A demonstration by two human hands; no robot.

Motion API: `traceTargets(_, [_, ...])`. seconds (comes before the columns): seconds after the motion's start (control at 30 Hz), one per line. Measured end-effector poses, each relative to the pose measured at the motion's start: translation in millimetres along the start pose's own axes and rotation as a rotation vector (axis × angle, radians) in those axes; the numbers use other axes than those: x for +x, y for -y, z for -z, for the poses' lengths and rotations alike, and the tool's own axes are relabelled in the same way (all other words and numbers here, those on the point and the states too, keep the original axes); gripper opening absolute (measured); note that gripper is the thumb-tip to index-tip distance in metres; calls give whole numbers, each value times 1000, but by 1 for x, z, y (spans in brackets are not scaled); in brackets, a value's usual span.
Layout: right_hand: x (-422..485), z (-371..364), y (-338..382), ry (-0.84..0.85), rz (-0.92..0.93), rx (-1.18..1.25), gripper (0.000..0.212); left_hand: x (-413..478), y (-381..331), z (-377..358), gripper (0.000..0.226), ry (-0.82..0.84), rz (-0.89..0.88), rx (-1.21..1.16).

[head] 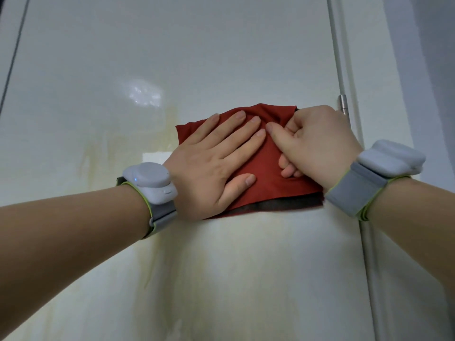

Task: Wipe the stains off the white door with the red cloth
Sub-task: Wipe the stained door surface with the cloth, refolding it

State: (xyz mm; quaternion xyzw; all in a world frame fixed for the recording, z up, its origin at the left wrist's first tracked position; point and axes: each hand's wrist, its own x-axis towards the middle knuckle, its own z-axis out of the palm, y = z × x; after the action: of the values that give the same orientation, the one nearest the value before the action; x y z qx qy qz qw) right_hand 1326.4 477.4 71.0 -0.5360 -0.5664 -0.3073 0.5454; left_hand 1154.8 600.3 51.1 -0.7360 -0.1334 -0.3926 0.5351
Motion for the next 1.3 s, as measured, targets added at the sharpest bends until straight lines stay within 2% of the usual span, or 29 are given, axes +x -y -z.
traceTargets(0.3, [-17, -2, -5, 13, -39, 37, 39, -17, -23, -2, 68, -20, 33, -13])
traceTargets(0.5, [-26, -2, -3, 27, -90, 2, 45, -24, -31, -5, 69, -28, 34, -26])
traceTargets(0.77, [-8, 3, 9, 127, -149, -28, 51, -13, -6, -2, 70, -12, -94, -28])
traceTargets(0.97, [59, 14, 26, 24, -114, -67, 47, 45, 55, 10, 70, -4, -106, -13])
traceTargets(1.13, [68, 15, 28, 28, -148, 40, 42, 52, 57, 7, 74, -29, -66, 0])
traceTargets(1.3, [57, 6, 18, -109, 24, -181, 45, 44, 47, 2, 76, -105, 26, 12])
